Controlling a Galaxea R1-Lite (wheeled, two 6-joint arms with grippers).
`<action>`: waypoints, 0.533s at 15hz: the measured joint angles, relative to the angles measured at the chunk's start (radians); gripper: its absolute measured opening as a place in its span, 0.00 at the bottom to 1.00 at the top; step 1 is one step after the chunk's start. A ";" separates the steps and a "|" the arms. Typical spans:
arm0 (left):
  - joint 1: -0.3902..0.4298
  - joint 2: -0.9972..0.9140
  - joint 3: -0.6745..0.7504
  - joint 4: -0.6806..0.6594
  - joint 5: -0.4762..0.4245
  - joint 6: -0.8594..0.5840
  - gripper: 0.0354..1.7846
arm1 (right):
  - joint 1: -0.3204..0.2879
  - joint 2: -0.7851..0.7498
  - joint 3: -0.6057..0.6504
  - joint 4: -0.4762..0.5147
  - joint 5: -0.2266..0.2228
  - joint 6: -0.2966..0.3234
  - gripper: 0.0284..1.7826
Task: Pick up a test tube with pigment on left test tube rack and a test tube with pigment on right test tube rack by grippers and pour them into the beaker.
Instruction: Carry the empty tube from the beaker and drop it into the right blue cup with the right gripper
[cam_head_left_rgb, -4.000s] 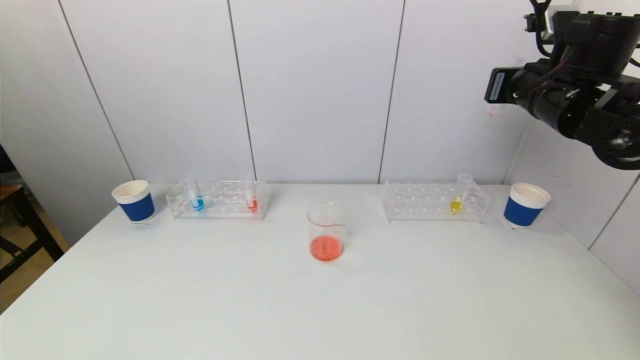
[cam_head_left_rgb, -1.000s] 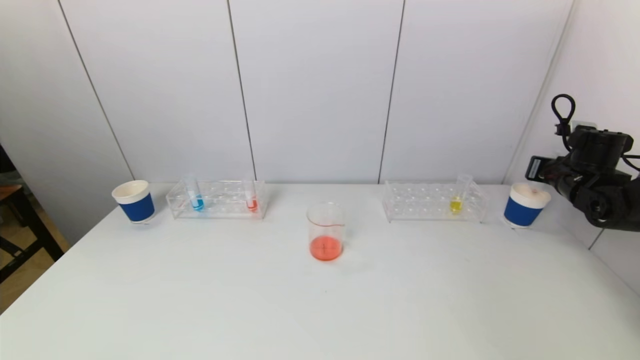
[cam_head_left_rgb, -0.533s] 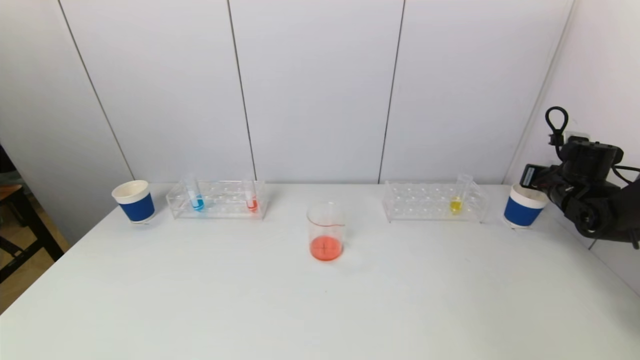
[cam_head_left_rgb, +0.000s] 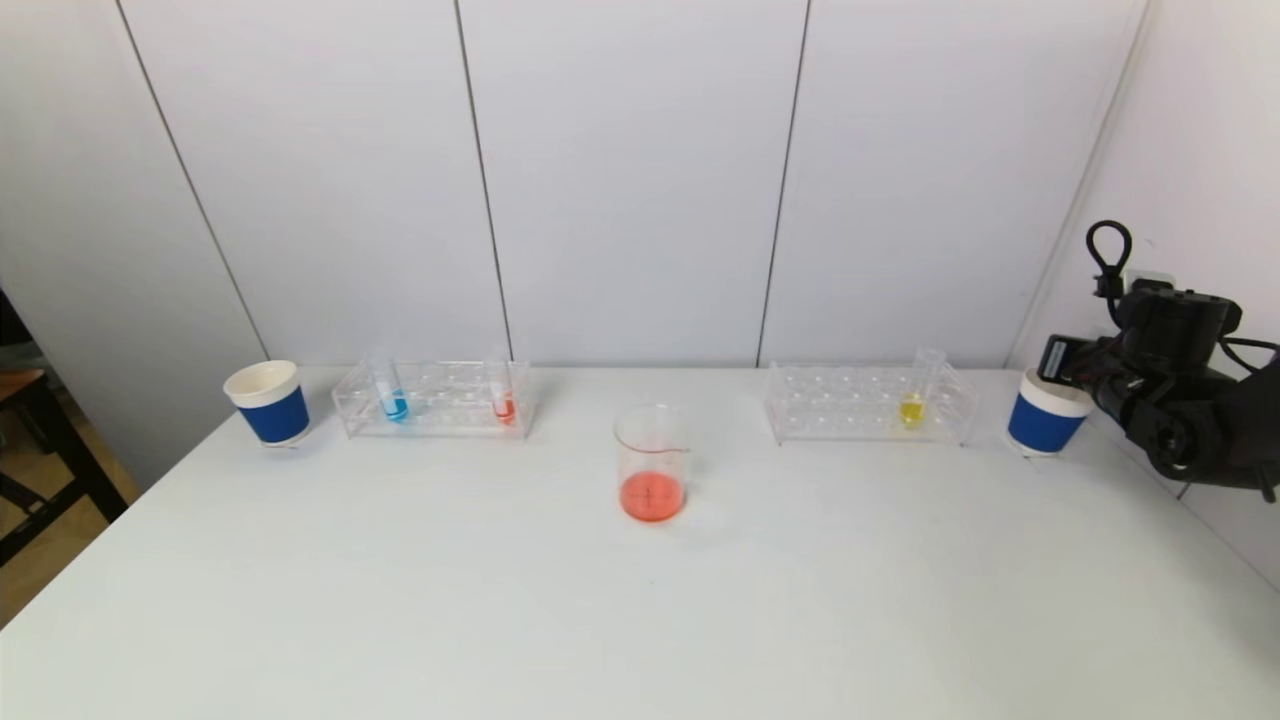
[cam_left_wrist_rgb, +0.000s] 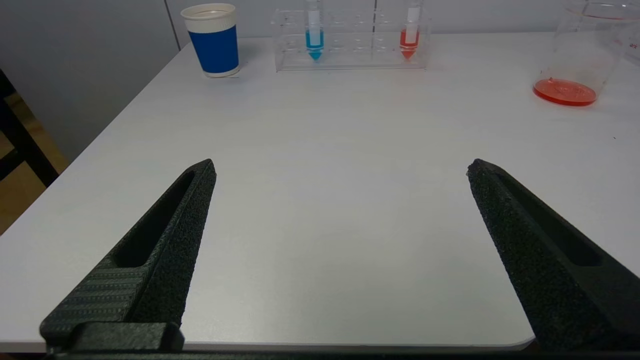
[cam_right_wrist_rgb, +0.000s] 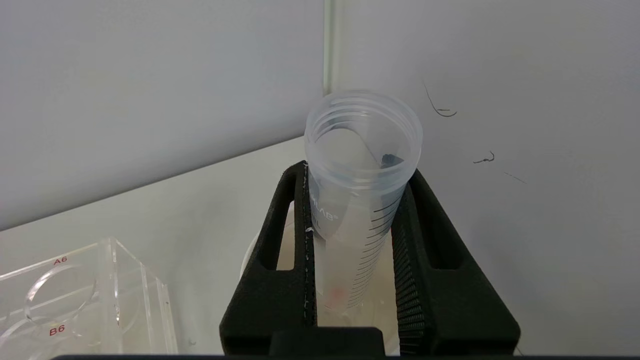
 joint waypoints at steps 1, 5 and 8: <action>0.000 0.000 0.000 -0.001 0.000 0.000 0.99 | 0.000 0.000 0.000 0.000 0.000 0.000 0.27; 0.000 0.000 0.000 -0.001 0.000 0.000 0.99 | 0.000 -0.001 0.003 0.000 0.000 -0.001 0.27; 0.000 0.000 0.000 -0.002 0.000 0.000 0.99 | 0.000 -0.001 0.004 0.000 0.000 -0.002 0.27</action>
